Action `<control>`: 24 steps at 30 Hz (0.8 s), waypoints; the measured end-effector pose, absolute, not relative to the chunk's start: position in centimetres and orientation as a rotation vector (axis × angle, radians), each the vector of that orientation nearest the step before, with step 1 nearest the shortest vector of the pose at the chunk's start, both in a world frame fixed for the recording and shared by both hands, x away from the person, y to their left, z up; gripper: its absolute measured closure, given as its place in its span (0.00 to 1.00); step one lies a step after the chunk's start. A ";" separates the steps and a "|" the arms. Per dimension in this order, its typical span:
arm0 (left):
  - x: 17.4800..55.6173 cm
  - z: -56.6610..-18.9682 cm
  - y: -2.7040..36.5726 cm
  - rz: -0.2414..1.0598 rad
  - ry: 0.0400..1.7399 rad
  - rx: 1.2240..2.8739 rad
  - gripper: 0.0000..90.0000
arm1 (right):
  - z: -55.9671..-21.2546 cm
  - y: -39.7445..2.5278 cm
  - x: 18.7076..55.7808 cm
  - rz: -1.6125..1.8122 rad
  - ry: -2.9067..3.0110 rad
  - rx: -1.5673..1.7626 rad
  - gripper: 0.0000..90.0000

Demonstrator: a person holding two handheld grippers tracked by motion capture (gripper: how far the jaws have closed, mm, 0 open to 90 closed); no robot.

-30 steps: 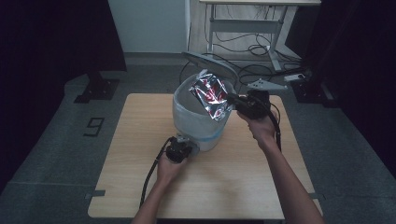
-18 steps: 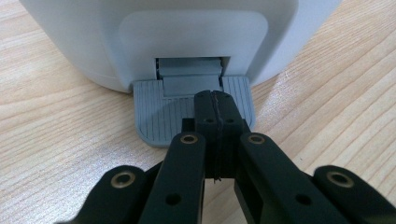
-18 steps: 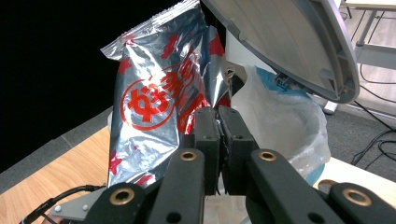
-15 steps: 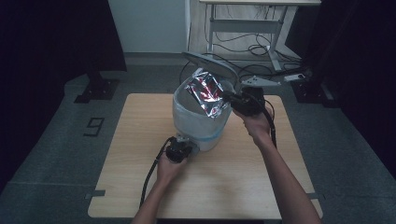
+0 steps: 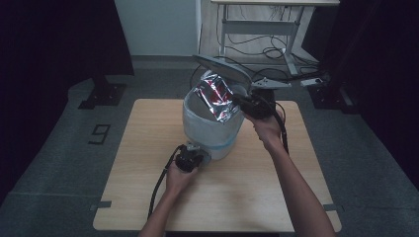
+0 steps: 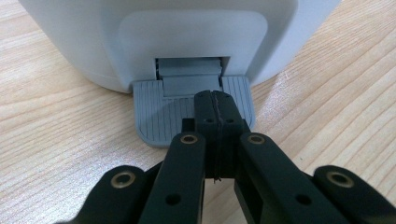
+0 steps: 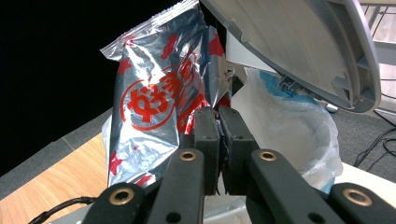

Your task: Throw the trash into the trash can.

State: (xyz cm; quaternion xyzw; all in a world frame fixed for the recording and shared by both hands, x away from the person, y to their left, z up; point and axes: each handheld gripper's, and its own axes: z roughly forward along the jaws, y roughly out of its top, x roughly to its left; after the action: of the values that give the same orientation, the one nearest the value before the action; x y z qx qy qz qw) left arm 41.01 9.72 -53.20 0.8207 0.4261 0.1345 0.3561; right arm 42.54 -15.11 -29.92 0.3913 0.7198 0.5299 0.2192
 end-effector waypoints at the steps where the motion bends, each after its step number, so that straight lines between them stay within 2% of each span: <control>1: 41.0 -53.2 9.7 0.344 1.101 2.118 1.00 | -30.0 -15.1 42.6 1.467 1.990 1.086 0.96; 15: 41.1 -53.2 9.8 0.339 1.099 2.117 1.00 | -30.0 -14.3 43.9 1.464 1.987 1.109 0.94; 17: 41.1 -53.2 9.8 0.338 1.099 2.116 1.00 | -30.2 -14.1 44.1 1.454 1.989 1.106 0.87; 19: 41.1 -53.2 9.9 0.335 1.100 2.115 1.00 | -30.4 -14.0 44.2 1.439 1.995 1.109 0.72; 20: 41.1 -53.2 9.9 0.335 1.099 2.115 1.00 | -30.5 -13.9 44.2 1.429 1.993 1.109 0.68; 24: 41.1 -53.2 9.8 0.339 1.098 2.116 1.00 | -30.6 -14.2 43.8 1.409 1.966 1.100 0.61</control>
State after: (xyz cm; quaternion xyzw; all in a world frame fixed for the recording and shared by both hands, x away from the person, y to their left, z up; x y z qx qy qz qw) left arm 41.07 9.85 -53.23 0.8203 0.4256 0.1315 0.3588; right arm 43.79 -14.16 -30.64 0.4018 0.7183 0.5147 0.2401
